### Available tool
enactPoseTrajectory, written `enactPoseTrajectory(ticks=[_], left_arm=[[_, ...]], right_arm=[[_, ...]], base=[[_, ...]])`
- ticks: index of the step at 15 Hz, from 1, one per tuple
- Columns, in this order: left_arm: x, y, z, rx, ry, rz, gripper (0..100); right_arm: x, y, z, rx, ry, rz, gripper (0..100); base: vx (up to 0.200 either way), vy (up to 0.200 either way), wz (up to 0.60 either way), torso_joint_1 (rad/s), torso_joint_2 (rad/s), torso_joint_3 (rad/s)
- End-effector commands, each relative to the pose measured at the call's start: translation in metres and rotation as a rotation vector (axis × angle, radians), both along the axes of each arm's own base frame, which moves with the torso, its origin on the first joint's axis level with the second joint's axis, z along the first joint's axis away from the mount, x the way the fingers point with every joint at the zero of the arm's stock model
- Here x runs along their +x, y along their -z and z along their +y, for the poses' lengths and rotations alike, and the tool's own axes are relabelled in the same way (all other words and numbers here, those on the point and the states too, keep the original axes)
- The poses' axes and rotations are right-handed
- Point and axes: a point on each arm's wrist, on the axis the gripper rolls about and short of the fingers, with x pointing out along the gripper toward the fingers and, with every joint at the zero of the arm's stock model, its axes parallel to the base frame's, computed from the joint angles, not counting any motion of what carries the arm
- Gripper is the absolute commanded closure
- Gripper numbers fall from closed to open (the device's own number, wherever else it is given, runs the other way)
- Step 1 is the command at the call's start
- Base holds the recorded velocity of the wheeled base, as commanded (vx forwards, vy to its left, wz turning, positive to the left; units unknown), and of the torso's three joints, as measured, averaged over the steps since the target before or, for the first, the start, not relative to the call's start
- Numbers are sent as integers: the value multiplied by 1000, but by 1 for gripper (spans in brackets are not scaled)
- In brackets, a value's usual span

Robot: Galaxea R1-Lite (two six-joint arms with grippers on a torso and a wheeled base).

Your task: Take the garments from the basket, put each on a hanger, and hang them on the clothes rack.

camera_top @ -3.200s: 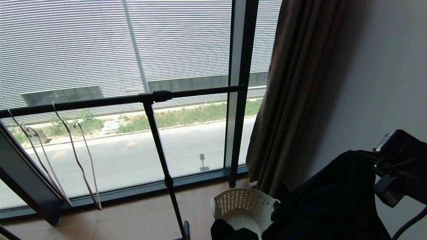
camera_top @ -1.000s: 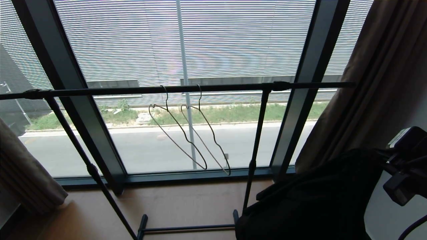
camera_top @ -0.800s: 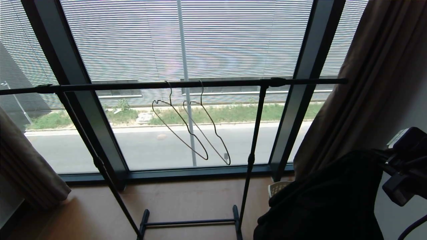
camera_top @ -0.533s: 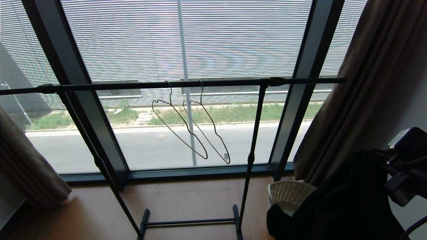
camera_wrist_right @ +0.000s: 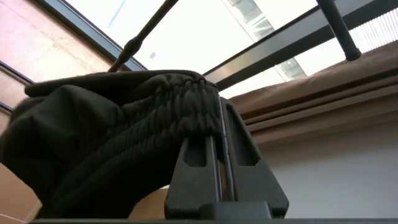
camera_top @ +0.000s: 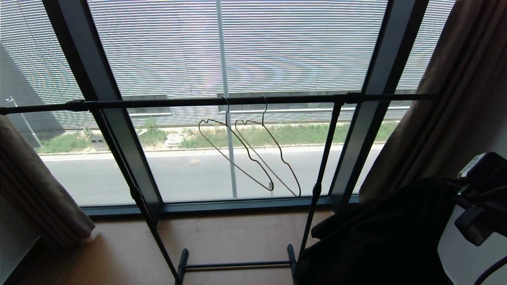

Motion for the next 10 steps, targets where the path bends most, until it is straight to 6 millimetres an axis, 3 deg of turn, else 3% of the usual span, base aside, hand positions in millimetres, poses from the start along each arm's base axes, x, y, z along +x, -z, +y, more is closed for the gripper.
enactPoseTrajectory(ticks=[1, 4, 7, 8, 10], left_arm=[[0, 0, 0, 4, 3, 0, 0], [1, -1, 0, 52, -6, 31, 0], [19, -24, -2, 27, 93, 201, 0], [39, -46, -5, -42, 197, 283, 0], [84, -68, -8, -96, 260, 381, 0]], right_arm=[[-1, -1, 0, -3, 8, -3, 100], [-3, -13, 7, 100, 11, -7, 100], [-24, -61, 20, 217, -31, 221, 100], [-32, -81, 38, 285, -63, 399, 100], [-19, -81, 81, 455, -3, 519, 100]], base=[[0, 0, 0, 0, 0, 0], [0, 0, 0, 0, 0, 0], [0, 0, 0, 0, 0, 0], [0, 0, 0, 0, 0, 0], [0, 0, 0, 0, 0, 0]])
